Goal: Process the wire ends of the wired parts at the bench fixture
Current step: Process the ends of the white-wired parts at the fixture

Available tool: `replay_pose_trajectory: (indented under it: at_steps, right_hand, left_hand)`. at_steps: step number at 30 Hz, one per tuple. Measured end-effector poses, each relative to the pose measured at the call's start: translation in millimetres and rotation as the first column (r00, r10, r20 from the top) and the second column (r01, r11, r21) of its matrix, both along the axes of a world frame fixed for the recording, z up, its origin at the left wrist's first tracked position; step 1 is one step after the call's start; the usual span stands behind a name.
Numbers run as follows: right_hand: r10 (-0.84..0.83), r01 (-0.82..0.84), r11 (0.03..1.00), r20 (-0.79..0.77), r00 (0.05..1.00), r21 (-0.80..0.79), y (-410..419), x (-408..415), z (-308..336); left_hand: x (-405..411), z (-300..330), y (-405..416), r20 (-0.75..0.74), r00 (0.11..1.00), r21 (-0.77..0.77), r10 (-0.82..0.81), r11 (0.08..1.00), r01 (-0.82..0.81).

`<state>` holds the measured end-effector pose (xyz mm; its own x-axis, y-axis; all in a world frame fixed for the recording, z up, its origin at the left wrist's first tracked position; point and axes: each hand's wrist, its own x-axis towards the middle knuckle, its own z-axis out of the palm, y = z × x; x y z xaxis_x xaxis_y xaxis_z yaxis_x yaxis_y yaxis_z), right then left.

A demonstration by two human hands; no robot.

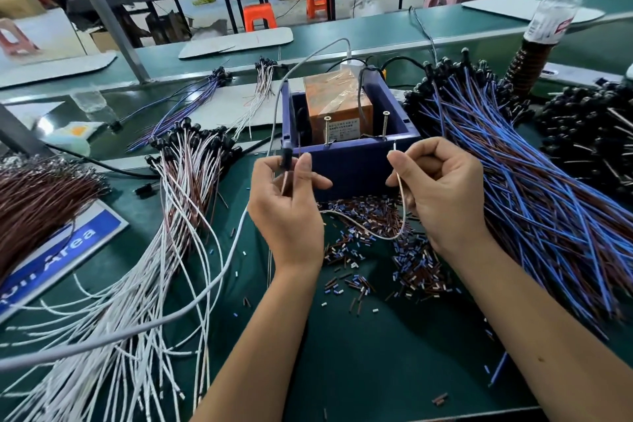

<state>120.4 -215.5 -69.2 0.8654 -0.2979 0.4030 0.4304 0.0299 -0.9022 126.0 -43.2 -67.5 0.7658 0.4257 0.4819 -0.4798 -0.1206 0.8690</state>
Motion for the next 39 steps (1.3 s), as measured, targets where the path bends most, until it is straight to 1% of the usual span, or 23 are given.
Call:
replay_pose_trajectory:
  at_steps: [4,6,8,11,14,19,22,25,29,32,35,39]
  right_hand:
    - [-0.056,0.059,0.993,0.038,0.998,-0.1,-0.7,-0.1,1.5]
    - [-0.08,0.088,0.984,0.057,0.995,-0.155,-1.9,-0.8,1.5]
    - [-0.107,0.121,0.968,0.073,0.992,-0.22,-1.6,-1.9,0.6]
    - [-0.13,0.152,0.953,0.099,0.987,-0.264,1.0,-3.7,-0.7]
    - [-0.163,0.196,0.939,0.136,0.977,-0.283,3.6,-4.4,0.0]
    - [-0.171,0.217,0.928,0.172,0.97,-0.302,5.3,-1.2,0.2]
    - [-0.147,0.205,0.92,0.19,0.971,-0.333,5.0,-0.6,-0.8]
    - [-0.158,0.225,0.908,0.208,0.965,-0.354,3.0,1.3,-2.2]
    - [-0.172,0.248,0.899,0.232,0.958,-0.362,1.5,4.9,-4.0]
    - [-0.166,0.247,0.898,0.239,0.957,-0.364,0.4,5.2,-4.8]
    - [-0.165,0.247,0.902,0.245,0.955,-0.355,1.3,4.2,-4.5]
    - [-0.169,0.24,0.914,0.233,0.958,-0.327,1.1,1.4,-2.9]
  left_hand:
    - [2.6,2.2,3.5,-0.033,0.992,-0.035,0.125,0.991,-0.127]
    - [0.8,4.1,2.7,-0.033,0.985,-0.014,0.167,0.986,-0.168]
    - [-2.1,5.6,0.1,-0.023,0.984,0.013,0.178,0.984,-0.177]
    - [-3.8,5.7,-3.5,-0.016,0.988,0.049,0.15,0.988,-0.15]
    - [-1.8,4.1,-4.7,-0.011,0.988,0.117,0.155,0.981,-0.153]
    - [0.3,5.1,-7.6,-0.007,0.995,0.15,0.098,0.984,-0.096]
    - [0.1,6.5,-8.5,-0.007,0.997,0.146,0.081,0.986,-0.079]
    - [0.1,6.3,-7.6,-0.008,0.997,0.137,0.075,0.988,-0.073]
    - [0.9,4.3,-6.9,-0.042,0.997,0.14,0.064,0.988,-0.058]
    - [0.7,4.7,-6.5,-0.038,0.998,0.145,0.059,0.988,-0.053]
    - [-0.6,5.8,-6.5,-0.024,0.997,0.15,0.072,0.986,-0.068]
    - [-4.2,9.9,-8.2,0.048,0.985,0.095,0.168,0.981,-0.172]
